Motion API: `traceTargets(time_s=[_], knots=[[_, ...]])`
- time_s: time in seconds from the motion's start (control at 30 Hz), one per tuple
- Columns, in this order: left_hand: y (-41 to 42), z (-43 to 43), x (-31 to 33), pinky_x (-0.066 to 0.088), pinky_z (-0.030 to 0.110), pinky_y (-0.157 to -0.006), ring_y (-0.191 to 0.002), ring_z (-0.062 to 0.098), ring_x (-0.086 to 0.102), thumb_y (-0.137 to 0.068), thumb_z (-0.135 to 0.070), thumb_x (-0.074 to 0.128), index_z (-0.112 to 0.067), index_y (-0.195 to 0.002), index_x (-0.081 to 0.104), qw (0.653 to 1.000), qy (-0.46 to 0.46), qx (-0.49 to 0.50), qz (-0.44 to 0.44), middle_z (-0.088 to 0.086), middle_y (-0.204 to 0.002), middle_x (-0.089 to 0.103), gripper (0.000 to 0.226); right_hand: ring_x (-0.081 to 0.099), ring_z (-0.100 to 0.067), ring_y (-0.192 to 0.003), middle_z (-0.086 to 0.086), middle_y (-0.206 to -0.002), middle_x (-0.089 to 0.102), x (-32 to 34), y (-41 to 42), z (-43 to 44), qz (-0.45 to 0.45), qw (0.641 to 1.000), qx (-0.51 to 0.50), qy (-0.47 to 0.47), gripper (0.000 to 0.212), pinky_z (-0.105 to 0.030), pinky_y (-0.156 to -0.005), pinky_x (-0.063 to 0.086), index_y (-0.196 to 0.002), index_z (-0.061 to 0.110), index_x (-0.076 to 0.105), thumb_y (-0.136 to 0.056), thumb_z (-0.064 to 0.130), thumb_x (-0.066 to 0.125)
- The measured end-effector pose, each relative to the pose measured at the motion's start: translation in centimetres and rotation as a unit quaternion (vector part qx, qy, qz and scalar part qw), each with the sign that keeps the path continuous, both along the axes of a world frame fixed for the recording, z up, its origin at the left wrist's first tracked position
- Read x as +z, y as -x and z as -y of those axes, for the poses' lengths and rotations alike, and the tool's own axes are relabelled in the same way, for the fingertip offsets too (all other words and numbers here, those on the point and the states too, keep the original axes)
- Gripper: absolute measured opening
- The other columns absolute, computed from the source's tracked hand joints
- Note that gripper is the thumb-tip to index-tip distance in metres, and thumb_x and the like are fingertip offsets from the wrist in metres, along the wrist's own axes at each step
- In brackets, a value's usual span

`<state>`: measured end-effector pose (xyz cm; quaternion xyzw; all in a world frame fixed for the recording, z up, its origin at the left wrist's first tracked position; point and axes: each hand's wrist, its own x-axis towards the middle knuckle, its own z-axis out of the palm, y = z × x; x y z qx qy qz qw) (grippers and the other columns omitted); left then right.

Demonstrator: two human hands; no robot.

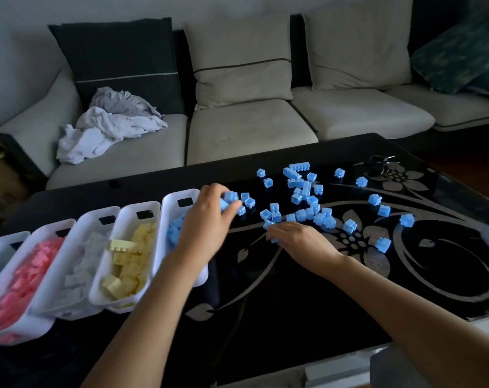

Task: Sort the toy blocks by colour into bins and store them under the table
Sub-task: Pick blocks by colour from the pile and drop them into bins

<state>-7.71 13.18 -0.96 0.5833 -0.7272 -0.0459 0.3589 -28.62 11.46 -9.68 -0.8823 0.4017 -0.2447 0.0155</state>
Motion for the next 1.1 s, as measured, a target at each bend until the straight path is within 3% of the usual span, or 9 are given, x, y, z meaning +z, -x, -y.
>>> traceTargets(time_s=[0.13, 0.23, 0.3, 0.4, 0.47, 0.53, 0.73, 0.87, 1.1], knots=[[-5.2, 0.1, -0.2, 0.04, 0.031, -0.073, -0.096, 0.026, 0.058, -0.093, -0.029, 0.055, -0.012, -0.111, 0.055, 0.994, -0.062, 0.068, 0.065, 0.005, -0.113, 0.056, 0.025, 0.062, -0.018, -0.094, 0.0, -0.101, 0.067, 0.0, -0.7, -0.4, 0.024, 1.0, 0.006, -0.019, 0.019, -0.032, -0.072, 0.054, -0.104, 0.013, 0.065, -0.088, 0.003, 0.059], [-7.5, -1.0, -1.5, 0.045, 0.034, -0.077, -0.092, 0.025, 0.059, -0.092, -0.026, 0.056, -0.014, -0.112, 0.056, 0.988, -0.104, 0.052, 0.104, 0.002, -0.112, 0.056, 0.023, 0.06, 0.003, -0.087, 0.006, -0.103, 0.067, 1.3, -1.5, -0.7, 0.183, 0.966, -0.073, -0.165, 0.019, -0.01, -0.073, 0.046, -0.104, 0.015, 0.066, -0.088, 0.007, 0.062], [-8.5, -1.8, -2.2, 0.045, 0.03, -0.077, -0.086, 0.017, 0.057, -0.092, -0.024, 0.057, -0.016, -0.113, 0.056, 0.986, -0.12, 0.02, 0.118, -0.004, -0.116, 0.056, 0.023, 0.063, 0.0, -0.091, 0.002, -0.107, 0.067, 2.7, -2.0, -0.6, 0.387, 0.85, -0.105, -0.343, 0.021, -0.011, -0.073, 0.05, -0.107, 0.014, 0.064, -0.088, 0.007, 0.062], [-8.9, -2.4, -2.5, 0.048, 0.028, -0.076, -0.077, 0.01, 0.056, -0.091, -0.022, 0.059, -0.021, -0.114, 0.056, 0.986, -0.117, -0.014, 0.115, -0.012, -0.119, 0.055, 0.024, 0.064, -0.014, -0.092, -0.011, -0.109, 0.065, 4.4, -2.7, -0.3, 0.635, 0.539, -0.066, -0.549, 0.022, -0.018, -0.067, 0.055, -0.114, 0.004, 0.058, -0.093, 0.008, 0.054], [-8.8, -2.5, -2.5, 0.047, 0.026, -0.073, -0.07, 0.005, 0.055, -0.089, -0.025, 0.061, -0.026, -0.115, 0.056, 0.987, -0.117, -0.032, 0.108, -0.016, -0.117, 0.054, 0.026, 0.063, -0.013, -0.079, -0.012, -0.099, 0.066, 5.2, -3.5, 0.1, 0.676, 0.43, -0.081, -0.593, 0.017, -0.015, -0.056, 0.053, -0.108, 0.003, 0.059, -0.096, 0.011, 0.049], [-8.9, -2.5, -2.3, 0.041, 0.02, -0.07, -0.063, 0.002, 0.049, -0.087, -0.03, 0.064, -0.029, -0.118, 0.056, 0.989, -0.105, -0.043, 0.1, -0.018, -0.113, 0.052, 0.032, 0.059, -0.009, -0.062, -0.012, -0.089, 0.065, 6.1, -4.7, 0.7, 0.676, 0.39, -0.089, -0.619, 0.018, -0.011, -0.046, 0.046, -0.107, 0.003, 0.057, -0.097, 0.014, 0.046], [-10.2, -3.0, -2.6, 0.043, 0.024, -0.078, -0.089, 0.014, 0.053, -0.087, -0.029, 0.064, -0.02, -0.113, 0.062, 0.996, -0.046, 0.041, 0.067, -0.006, -0.112, 0.058, 0.028, 0.045, -0.005, -0.043, -0.005, -0.077, 0.063, 10.5, -10.8, 3.1, 0.529, 0.541, -0.09, -0.648, 0.021, -0.009, -0.034, 0.028, -0.102, 0.01, 0.057, -0.097, 0.028, 0.049], [-10.5, -2.8, -3.4, 0.041, 0.024, -0.085, -0.106, 0.017, 0.052, -0.087, -0.025, 0.064, -0.017, -0.106, 0.066, 0.993, -0.055, 0.058, 0.082, -0.003, -0.109, 0.061, 0.02, 0.065, -0.018, -0.081, -0.016, -0.094, 0.061, 12.0, -15.4, 3.8, 0.475, 0.599, -0.11, -0.635, 0.021, -0.023, -0.067, 0.056, -0.11, 0.001, 0.058, -0.093, 0.013, 0.056], [-10.5, -2.9, -3.0, 0.038, 0.019, -0.077, -0.099, 0.014, 0.056, -0.089, -0.021, 0.062, -0.018, -0.098, 0.068, 0.995, -0.047, 0.056, 0.07, -0.008, -0.099, 0.061, 0.012, 0.048, -0.036, -0.125, -0.025, -0.138, 0.045, 12.9, -14.8, 4.3, 0.418, 0.711, -0.053, -0.563, 0.041, -0.035, -0.094, 0.049, -0.136, -0.005, 0.042, -0.096, 0.004, 0.046]])
